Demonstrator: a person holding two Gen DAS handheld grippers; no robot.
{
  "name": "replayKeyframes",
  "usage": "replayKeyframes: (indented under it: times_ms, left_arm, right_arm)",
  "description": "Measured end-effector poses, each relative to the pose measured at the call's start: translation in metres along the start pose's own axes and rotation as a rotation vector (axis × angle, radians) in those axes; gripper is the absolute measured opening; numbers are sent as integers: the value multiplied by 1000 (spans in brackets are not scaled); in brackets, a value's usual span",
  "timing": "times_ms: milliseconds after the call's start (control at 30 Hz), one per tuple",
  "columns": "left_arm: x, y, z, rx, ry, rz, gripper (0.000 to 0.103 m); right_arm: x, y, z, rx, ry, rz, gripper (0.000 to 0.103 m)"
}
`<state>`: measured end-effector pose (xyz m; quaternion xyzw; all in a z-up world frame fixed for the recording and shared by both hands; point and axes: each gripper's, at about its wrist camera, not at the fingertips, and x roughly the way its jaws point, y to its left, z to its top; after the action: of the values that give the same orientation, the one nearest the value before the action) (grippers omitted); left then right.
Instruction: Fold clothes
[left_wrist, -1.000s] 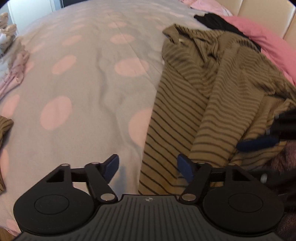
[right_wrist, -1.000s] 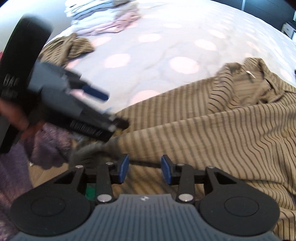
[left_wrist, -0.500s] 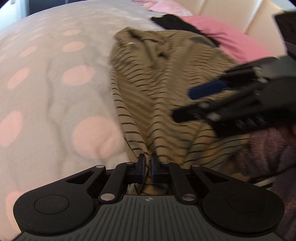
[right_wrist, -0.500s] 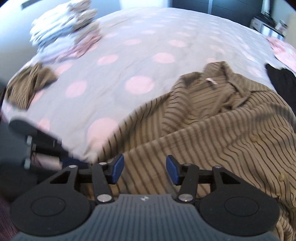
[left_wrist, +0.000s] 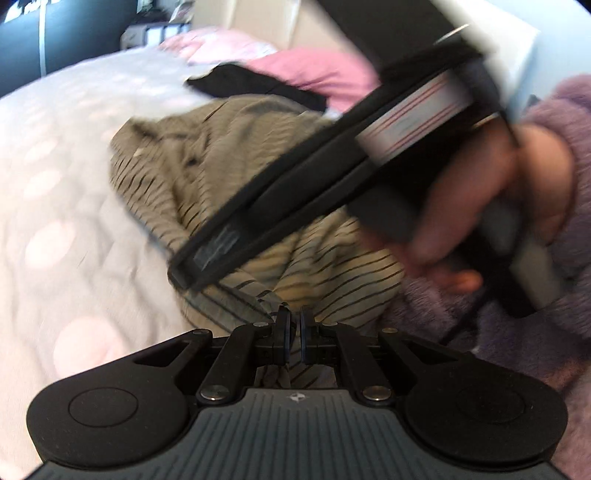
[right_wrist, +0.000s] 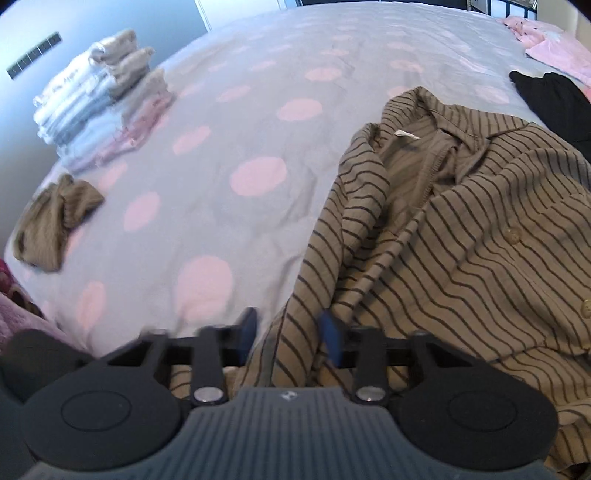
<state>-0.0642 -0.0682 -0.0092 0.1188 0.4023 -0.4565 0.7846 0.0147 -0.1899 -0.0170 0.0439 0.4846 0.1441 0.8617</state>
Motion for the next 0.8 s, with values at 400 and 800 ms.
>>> replayKeyframes:
  times_ms: [400, 800]
  left_arm:
    - [-3, 6, 11, -37, -30, -7, 40]
    - [0, 28, 37, -69, -22, 85, 47]
  right_arm:
    - [-53, -69, 5, 104, -82, -186, 1]
    - [-123, -167, -21, 135, -22, -421, 1]
